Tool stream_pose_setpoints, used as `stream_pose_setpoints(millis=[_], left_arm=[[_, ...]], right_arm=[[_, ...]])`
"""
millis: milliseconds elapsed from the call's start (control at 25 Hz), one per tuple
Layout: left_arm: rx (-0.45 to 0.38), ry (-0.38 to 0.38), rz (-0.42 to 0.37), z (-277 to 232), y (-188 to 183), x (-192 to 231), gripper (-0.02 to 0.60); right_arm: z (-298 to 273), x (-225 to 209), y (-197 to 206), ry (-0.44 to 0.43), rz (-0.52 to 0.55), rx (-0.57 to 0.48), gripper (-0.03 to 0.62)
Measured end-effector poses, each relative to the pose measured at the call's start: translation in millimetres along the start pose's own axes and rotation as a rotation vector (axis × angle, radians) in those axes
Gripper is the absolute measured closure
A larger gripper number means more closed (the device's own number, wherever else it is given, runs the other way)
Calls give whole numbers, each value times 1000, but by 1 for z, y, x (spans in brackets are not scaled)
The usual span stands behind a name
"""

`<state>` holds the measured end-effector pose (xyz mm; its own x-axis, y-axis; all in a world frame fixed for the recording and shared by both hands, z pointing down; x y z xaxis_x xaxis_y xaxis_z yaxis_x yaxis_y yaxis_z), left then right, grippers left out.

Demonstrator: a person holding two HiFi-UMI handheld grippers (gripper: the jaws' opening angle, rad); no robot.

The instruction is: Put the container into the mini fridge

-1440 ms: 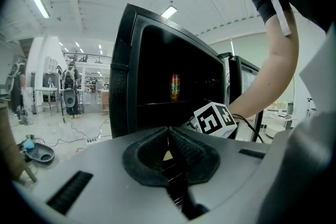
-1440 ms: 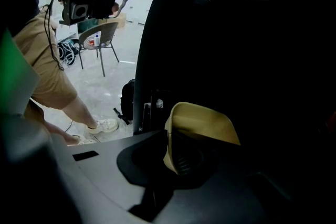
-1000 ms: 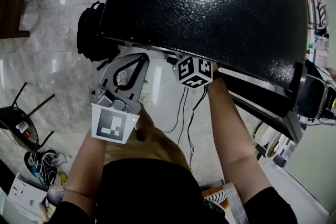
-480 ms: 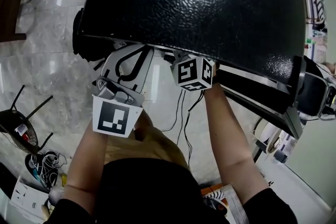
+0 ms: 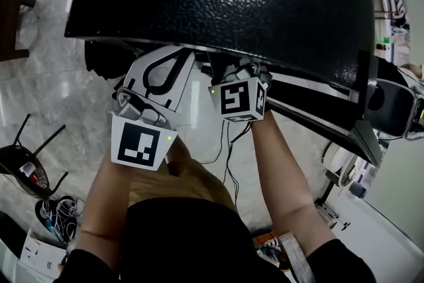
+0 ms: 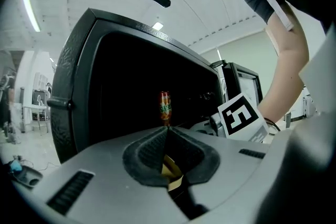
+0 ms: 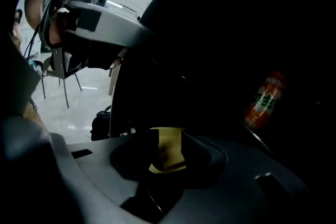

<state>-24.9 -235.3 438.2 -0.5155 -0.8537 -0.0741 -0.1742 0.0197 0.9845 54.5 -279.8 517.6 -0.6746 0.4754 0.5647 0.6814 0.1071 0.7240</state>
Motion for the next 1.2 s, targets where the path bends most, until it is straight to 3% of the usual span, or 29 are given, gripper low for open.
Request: stream_pose_setpoints(millis=[280,720,880,1040,1200], left_arm=[[-2,-37,-22,11,-30,-15,558],[-18,-84,-125,50,-96,-46,558],[-22,-112,-147,59,-122,-64,558],[-32,-126,-174,72,-144,-67,558],[-113,-159,-116,83,-167,-73,558]], right_arm=[[48,-8,-21,65,-159,-69,448],[150,-47,-90,144,-256,-269,448],[187,-77,-106,214,-438,-361,448],[211,-85,-132,205,-472,-413,448],[235,-82,-154,200,-518,-447,448]])
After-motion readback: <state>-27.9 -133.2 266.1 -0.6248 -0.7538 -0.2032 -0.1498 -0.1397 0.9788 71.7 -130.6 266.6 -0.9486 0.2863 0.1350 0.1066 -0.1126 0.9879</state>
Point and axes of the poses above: the fingertips, and each gripper's own axes: z backward along the fingers, x to its left, y out of its underside, the point moved 3 cm from there along z, backward along the fingers, and after that the axes turned 13 degrees about y, right-handed, at the moved point
